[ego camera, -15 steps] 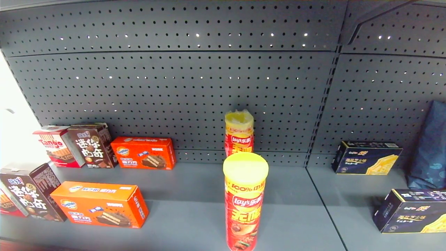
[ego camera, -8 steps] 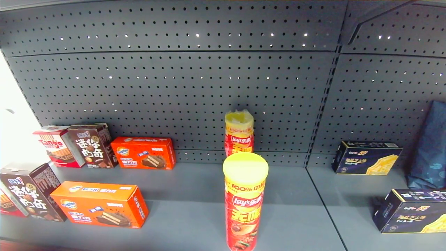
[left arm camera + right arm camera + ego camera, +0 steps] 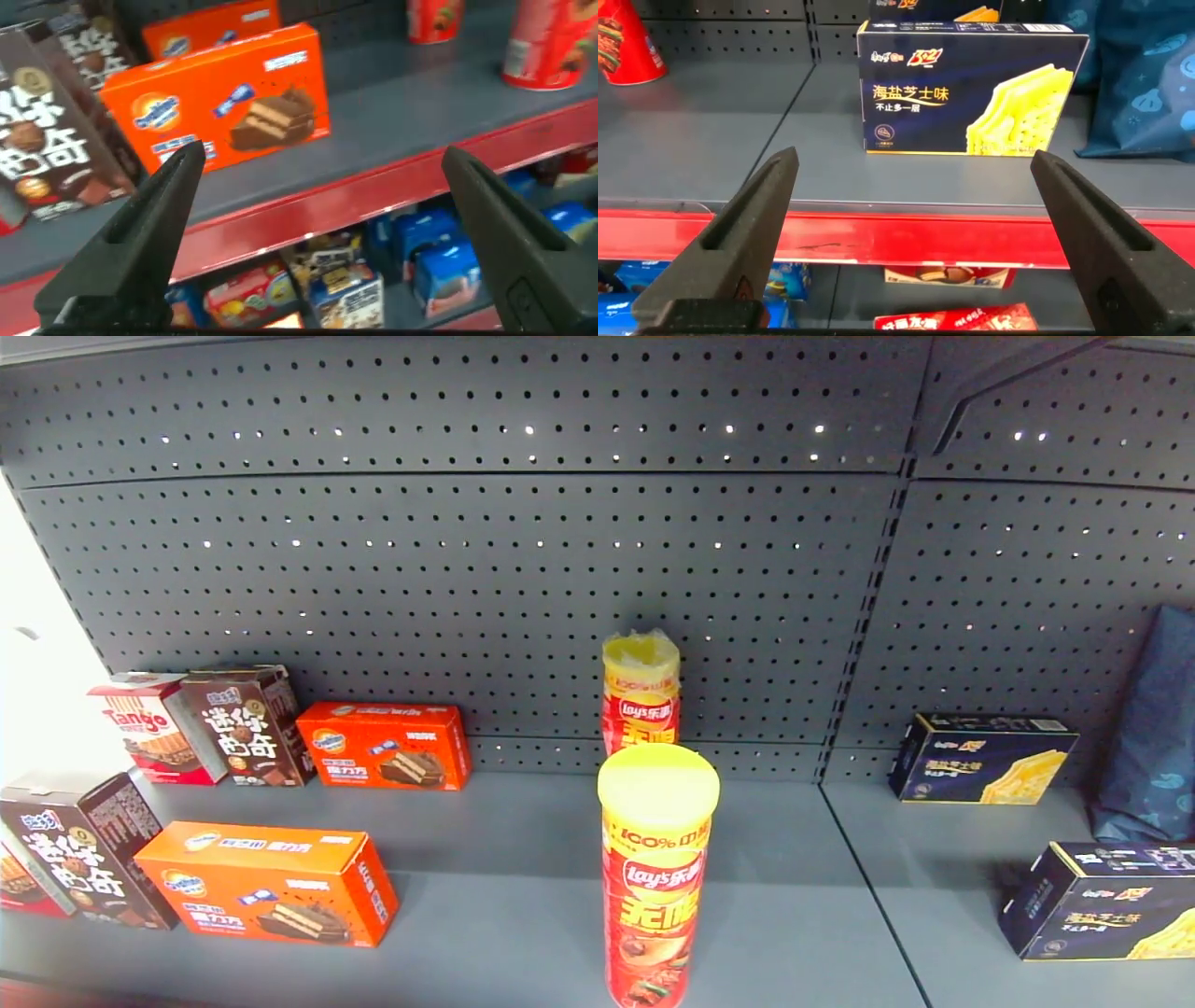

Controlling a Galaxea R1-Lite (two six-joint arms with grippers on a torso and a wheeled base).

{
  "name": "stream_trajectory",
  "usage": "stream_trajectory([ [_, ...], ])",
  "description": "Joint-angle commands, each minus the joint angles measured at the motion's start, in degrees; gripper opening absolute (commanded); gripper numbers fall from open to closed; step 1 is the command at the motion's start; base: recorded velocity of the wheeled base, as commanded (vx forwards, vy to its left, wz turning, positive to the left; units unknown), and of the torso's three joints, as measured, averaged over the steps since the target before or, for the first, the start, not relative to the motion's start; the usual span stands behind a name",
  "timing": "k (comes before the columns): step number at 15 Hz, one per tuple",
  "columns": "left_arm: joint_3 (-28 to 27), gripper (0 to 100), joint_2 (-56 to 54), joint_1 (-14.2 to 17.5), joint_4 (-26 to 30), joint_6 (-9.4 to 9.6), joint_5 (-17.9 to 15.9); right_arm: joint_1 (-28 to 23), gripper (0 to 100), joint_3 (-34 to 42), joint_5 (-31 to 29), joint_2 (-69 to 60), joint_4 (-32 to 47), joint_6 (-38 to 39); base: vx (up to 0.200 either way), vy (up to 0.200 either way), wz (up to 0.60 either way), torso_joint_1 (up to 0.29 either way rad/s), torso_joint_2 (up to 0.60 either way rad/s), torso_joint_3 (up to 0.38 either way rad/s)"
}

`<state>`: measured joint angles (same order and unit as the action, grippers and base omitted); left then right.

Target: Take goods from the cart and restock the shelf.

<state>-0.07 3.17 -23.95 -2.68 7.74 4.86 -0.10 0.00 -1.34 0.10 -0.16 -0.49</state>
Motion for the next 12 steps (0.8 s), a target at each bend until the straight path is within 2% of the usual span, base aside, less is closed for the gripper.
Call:
stream_trajectory([
  [1,0.07,100,1.05,4.71,0.48,-2.73,-4.78,0.01,100,0.0,-0.07,-0.01,-0.02,-0.04,0.0,0.0,0.0,0.0,0.0,0.0],
  [2,-0.01,100,1.14,9.1,2.77,-2.73,-10.66,0.01,100,0.0,0.02,-0.01,-0.02,-0.04,0.0,0.0,0.0,0.0,0.0,0.0],
  [3,-0.37,100,1.49,10.68,4.18,-2.29,-11.9,0.01,100,0.0,0.02,-0.01,-0.02,-0.04,0.0,0.0,0.0,0.0,0.0,0.0],
  [5,-0.37,100,2.19,15.6,4.09,-2.29,-11.54,0.01,100,0.0,0.02,-0.01,-0.02,-0.04,0.0,0.0,0.0,0.0,0.0,0.0],
  [7,-0.37,100,1.93,21.58,4.18,-3.96,-10.4,0.01,100,0.0,-0.07,-0.01,-0.02,-0.04,0.0,0.0,0.0,0.0,0.0,0.0],
  [8,-0.45,100,0.52,24.13,4.18,-3.79,-10.49,0.01,100,0.0,0.02,-0.01,-0.02,-0.04,0.0,0.0,0.0,0.0,0.0,0.0],
  [9,-0.28,100,-1.94,24.92,4.0,-4.05,-10.23,0.01,100,0.0,-0.07,-0.01,-0.02,-0.04,0.0,0.0,0.0,0.0,0.0,0.0],
  [11,-0.01,100,-3.17,24.13,3.03,-4.05,-10.14,0.01,100,0.0,-0.07,-0.01,-0.02,-0.04,0.0,0.0,0.0,0.0,0.0,0.0],
  [12,-0.01,100,-3.17,24.13,2.95,-4.66,-9.7,0.01,100,0.0,0.02,-0.01,-0.02,-0.04,0.0,0.0,0.0,0.0,0.0,0.0],
])
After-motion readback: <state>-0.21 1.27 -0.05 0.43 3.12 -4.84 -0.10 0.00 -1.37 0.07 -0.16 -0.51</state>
